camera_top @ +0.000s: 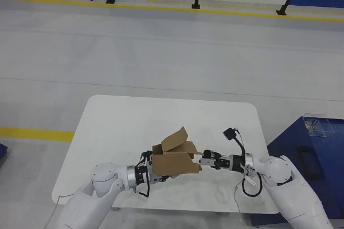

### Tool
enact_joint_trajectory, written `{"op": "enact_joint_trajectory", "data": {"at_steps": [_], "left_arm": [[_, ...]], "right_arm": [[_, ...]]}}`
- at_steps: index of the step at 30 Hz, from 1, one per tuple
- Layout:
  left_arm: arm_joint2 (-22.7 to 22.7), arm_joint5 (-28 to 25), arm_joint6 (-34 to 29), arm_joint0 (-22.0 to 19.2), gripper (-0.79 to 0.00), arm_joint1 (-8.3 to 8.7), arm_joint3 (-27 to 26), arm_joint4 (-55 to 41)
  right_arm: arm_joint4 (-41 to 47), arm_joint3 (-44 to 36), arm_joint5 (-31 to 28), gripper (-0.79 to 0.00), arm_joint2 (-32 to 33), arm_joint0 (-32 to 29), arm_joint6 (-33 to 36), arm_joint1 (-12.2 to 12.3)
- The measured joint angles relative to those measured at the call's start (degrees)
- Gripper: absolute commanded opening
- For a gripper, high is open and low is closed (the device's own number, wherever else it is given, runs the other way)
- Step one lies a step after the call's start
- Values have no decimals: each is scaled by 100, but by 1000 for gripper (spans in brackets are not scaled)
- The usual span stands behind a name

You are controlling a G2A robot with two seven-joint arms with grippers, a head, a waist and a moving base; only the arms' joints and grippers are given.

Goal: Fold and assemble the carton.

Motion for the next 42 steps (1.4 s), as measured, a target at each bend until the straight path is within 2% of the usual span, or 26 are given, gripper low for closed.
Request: {"op": "enact_joint_trajectory", "data": {"at_steps": [5, 16, 26, 34, 42], "left_arm": [[31, -89, -65, 34, -785, 4, -40, 61], [85, -242, -179, 125, -785, 13, -137, 144], [110, -321, -223, 172, -785, 19, -195, 190], [118, -295, -213, 167, -785, 27, -250, 244], [131, -232, -197, 80, -785, 14, -122, 168]], "right_arm": [[-339, 58, 132, 0, 82, -59, -254, 19], [-1267, 11, 334, 0, -169, -86, -1003, -43], [-1447, 133, 388, 0, -426, 56, -1181, -123], [-1233, 299, 359, 0, -632, 211, -1077, -198], [-554, 581, 99, 0, -309, 230, -623, -142]]}}
